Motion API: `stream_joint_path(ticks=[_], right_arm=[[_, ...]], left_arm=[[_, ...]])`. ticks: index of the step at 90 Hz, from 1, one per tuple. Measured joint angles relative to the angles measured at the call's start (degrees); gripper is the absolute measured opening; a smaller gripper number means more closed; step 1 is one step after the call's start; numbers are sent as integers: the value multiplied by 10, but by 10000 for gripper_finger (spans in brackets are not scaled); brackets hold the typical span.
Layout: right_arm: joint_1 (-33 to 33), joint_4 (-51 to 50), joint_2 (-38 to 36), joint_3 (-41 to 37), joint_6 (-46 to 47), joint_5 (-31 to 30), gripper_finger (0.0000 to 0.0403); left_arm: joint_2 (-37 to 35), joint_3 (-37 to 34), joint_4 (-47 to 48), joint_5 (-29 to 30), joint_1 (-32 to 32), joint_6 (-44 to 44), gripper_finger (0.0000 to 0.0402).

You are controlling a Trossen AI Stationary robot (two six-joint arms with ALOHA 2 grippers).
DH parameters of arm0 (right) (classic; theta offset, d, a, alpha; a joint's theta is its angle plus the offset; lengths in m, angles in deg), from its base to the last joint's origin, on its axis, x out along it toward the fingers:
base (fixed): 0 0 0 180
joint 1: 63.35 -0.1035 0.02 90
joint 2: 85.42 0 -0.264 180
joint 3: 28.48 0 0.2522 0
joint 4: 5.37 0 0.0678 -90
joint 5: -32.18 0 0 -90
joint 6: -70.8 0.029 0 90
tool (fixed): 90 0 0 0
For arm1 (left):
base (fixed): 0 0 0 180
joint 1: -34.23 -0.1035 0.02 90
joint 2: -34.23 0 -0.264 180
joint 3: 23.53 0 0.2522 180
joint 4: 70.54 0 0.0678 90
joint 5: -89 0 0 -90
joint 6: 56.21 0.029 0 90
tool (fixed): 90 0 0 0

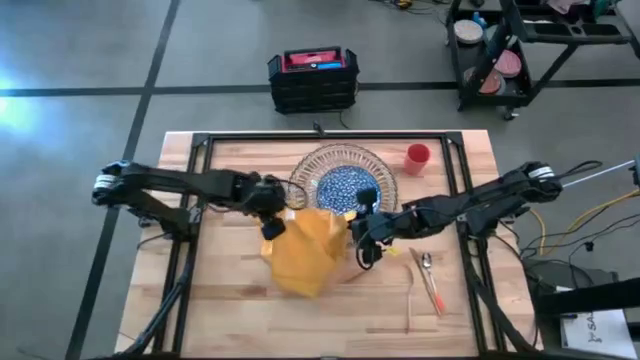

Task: Set table place
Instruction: Fold the yellow table napkin

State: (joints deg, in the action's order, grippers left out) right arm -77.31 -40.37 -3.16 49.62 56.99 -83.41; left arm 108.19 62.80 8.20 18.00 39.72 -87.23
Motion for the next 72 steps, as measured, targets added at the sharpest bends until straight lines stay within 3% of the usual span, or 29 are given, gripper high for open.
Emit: stream_joint_path(ticks=[14, 31, 43, 72], right_arm=[[0, -34, -1, 44, 15, -27, 0], [0, -99, -1, 121, 13, -105, 0], [-1, -159, -1, 193, 13, -164, 0], [-5, -224, 0, 287, 25, -170, 0]], left_arm=[[-51, 88, 90, 74, 58, -45, 0], [-74, 176, 107, 132, 137, -53, 0], [-62, 241, 146, 179, 183, -53, 0], [1, 361, 250, 206, 235, -52, 0]])
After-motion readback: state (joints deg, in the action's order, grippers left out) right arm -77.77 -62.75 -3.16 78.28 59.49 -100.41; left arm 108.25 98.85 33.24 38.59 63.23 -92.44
